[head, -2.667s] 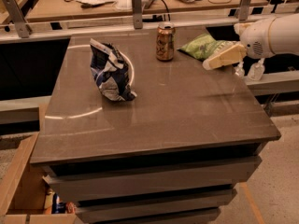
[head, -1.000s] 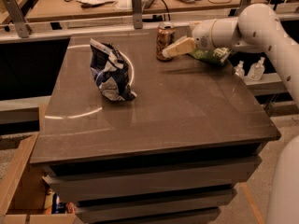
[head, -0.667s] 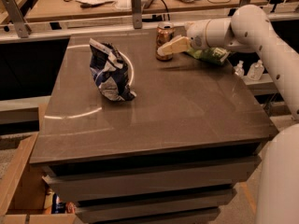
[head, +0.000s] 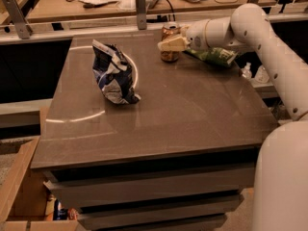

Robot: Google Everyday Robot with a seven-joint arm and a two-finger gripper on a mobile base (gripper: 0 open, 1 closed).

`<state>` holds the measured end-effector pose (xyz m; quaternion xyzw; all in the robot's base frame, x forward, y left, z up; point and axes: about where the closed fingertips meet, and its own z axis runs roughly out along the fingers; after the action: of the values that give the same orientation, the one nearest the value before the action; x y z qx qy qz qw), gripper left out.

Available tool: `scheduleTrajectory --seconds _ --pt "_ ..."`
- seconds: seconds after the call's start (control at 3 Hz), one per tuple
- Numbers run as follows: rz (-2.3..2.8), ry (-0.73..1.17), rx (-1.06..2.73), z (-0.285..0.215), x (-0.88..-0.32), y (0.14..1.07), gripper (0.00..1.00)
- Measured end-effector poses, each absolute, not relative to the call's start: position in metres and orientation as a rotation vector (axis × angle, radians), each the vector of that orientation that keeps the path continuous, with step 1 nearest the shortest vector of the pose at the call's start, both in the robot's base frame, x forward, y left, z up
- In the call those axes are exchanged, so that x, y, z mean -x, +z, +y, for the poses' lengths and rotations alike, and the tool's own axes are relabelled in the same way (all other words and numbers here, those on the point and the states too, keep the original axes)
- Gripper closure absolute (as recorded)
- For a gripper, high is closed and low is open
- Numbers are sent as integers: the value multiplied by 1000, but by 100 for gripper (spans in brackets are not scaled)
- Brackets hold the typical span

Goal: Move orange can near blue chip bag

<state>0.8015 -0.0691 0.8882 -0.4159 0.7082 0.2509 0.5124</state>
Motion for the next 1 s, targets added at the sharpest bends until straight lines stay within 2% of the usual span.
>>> scheduleTrajectory --seconds 0.33,0.67,1.0 --pt "1711 641 1014 -75 -790 889 67" --pt "1674 758 1064 -73 -742 909 98" --pt "1651 853 1113 -60 -704 912 100"
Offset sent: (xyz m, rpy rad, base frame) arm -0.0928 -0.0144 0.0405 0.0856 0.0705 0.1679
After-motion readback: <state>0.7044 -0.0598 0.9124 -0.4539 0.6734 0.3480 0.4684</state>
